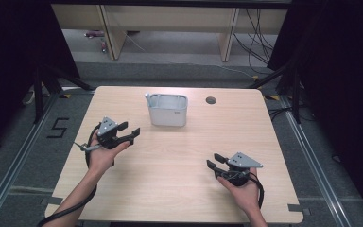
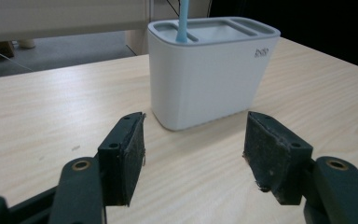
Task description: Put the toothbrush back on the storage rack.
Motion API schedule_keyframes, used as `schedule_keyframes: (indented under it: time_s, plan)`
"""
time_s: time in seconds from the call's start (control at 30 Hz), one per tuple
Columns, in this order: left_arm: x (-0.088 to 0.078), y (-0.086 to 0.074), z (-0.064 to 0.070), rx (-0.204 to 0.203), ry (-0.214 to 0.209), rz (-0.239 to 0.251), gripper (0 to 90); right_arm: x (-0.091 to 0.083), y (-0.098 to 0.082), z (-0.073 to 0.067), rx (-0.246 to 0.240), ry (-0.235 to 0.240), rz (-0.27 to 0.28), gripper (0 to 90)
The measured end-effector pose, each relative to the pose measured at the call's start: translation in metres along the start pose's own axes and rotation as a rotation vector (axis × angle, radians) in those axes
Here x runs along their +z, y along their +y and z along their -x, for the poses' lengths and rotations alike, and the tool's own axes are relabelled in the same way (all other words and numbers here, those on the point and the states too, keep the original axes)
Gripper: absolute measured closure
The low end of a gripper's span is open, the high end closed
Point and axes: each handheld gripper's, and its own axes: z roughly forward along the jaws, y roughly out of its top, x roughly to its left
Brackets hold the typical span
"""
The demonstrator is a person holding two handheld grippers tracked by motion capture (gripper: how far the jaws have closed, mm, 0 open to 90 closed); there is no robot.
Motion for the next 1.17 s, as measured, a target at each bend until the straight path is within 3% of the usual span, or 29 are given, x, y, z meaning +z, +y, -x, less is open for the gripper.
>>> schedule_keyframes:
  time_s: [0.17, 0.23, 0.33, 0.43, 0.53, 0.67, 0.87, 1.03, 1.17]
  plan:
    - [-0.013, -0.017, 0.005, 0.024, 0.007, -0.006, 37.2, 0.001, 0.0, 0.001, -0.001, 0.003, 0.017, 56.7]
    - [-0.018, -0.024, 0.006, 0.026, 0.01, -0.006, 37.2, 0.002, 0.0, 0.003, -0.023, 0.014, 0.021, 56.7]
    - [-0.025, -0.033, 0.007, 0.023, 0.021, 0.005, 37.1, 0.001, 0.0, 0.002, -0.016, 0.003, 0.017, 56.6]
    - [-0.03, -0.043, 0.007, 0.027, 0.033, 0.015, 37.0, 0.001, -0.001, 0.001, 0.005, 0.002, 0.018, 56.6]
    - [-0.033, -0.052, 0.006, 0.02, 0.037, 0.042, 37.0, 0.0, 0.0, 0.001, -0.007, 0.009, 0.003, 56.6]
    - [-0.035, -0.062, 0.005, 0.025, 0.051, 0.042, 36.3, 0.001, -0.001, 0.002, -0.021, 0.0, 0.008, 56.5]
    - [-0.037, -0.065, 0.004, 0.024, 0.062, 0.057, 35.9, 0.003, -0.003, 0.002, -0.025, 0.01, 0.012, 56.4]
    - [-0.037, -0.066, 0.006, 0.043, 0.069, 0.062, 36.1, 0.001, -0.003, 0.0, 0.005, 0.013, 0.006, 56.4]
    - [-0.038, -0.066, 0.005, 0.032, 0.067, 0.066, 36.3, 0.0, -0.003, 0.003, -0.022, 0.004, 0.009, 56.3]
